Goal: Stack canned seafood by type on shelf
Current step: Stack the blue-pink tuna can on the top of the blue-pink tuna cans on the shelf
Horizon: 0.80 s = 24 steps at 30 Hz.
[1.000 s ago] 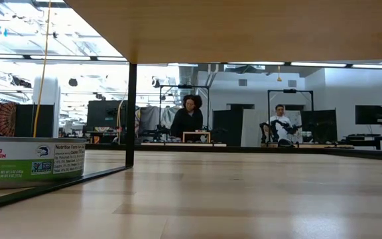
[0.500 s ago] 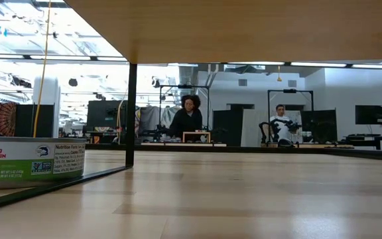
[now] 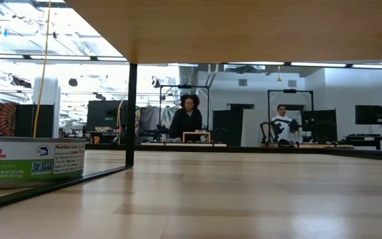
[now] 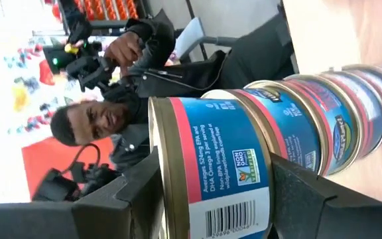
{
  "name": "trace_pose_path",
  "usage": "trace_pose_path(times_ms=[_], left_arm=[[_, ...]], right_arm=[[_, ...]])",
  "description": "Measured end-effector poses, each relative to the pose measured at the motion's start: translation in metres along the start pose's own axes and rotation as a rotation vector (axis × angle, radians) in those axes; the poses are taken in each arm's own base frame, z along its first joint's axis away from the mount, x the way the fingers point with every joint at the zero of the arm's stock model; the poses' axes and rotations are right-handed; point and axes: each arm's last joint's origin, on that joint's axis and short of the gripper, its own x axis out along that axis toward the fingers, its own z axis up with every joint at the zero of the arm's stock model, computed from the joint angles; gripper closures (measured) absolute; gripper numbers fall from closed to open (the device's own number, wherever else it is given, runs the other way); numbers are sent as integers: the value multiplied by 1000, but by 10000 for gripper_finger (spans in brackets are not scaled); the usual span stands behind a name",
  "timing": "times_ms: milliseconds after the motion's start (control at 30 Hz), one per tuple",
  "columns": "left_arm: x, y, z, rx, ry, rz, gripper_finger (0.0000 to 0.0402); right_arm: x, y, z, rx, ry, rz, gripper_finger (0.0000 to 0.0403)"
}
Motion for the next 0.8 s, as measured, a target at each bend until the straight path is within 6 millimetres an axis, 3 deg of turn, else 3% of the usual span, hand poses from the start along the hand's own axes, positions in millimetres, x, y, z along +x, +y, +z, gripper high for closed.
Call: trace_pose_path(times_ms=[800], left_arm=[[-1, -1, 0, -35, -4, -8, 102]], right_arm=[[-17, -4, -2, -40, -89, -32, 152]])
